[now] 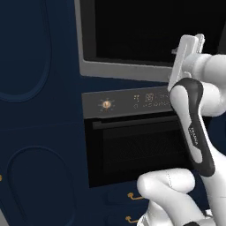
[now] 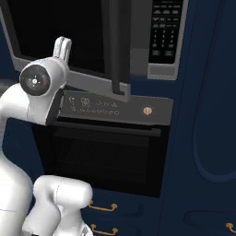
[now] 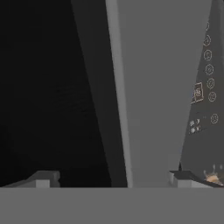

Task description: Pick the lime from the sink and place it in the bowl. Then pick the bowl and place it in the microwave. Then close the microwave door and press the start button.

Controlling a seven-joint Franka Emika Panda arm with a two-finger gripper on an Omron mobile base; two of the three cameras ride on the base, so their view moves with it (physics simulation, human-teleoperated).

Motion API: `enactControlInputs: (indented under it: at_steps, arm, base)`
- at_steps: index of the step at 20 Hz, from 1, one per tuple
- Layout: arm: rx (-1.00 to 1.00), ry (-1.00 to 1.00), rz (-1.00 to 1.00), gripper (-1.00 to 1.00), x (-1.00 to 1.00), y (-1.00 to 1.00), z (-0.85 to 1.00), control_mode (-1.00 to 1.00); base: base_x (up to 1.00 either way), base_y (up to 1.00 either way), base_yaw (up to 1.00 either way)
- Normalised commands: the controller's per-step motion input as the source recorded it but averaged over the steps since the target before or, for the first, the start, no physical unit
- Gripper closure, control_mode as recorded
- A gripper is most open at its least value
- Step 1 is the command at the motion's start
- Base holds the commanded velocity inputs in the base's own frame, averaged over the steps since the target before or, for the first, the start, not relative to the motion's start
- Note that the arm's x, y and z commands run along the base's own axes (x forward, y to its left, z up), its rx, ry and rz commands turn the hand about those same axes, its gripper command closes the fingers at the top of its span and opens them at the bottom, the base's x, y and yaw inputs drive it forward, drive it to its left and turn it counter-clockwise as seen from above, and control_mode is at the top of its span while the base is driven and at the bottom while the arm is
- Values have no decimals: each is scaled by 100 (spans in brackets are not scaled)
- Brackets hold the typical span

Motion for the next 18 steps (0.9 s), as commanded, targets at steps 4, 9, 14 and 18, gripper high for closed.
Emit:
enactControlInputs:
  at_steps: [4,9,14,18]
  arm:
    - [10,11,33,-100,80,-18,2,-100]
    - [8,0,29,-100,77,-1,0,-100]
    - [8,0,26,-100,87,0,0,-100]
    - [6,1,22,-100,74,0,0,-100]
  base:
    - [0,0,0]
    - [0,0,0]
    - [0,0,0]
    - [0,0,0]
